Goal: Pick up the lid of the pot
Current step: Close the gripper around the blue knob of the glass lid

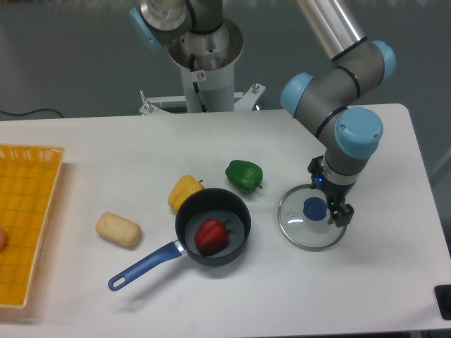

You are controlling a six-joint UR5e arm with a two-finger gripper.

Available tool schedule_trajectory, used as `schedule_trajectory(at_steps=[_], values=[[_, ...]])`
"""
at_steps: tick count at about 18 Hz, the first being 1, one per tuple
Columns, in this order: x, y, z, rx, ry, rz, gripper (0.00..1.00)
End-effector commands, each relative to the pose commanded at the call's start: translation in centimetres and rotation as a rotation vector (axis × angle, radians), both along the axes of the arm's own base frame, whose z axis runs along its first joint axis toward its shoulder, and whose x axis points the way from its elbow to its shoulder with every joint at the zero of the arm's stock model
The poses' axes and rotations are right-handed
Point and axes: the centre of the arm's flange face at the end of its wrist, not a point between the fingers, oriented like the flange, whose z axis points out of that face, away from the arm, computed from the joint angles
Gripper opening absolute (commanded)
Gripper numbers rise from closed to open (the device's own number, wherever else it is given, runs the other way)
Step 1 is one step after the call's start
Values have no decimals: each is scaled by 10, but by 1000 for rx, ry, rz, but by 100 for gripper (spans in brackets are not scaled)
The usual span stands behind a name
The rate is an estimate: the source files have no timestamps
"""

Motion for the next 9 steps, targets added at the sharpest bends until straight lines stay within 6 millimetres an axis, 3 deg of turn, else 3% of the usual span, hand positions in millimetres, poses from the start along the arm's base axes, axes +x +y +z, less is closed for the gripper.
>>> schedule_trajectory(at_steps=[9], values=[[-1, 3, -8, -3, -7, -6, 100]])
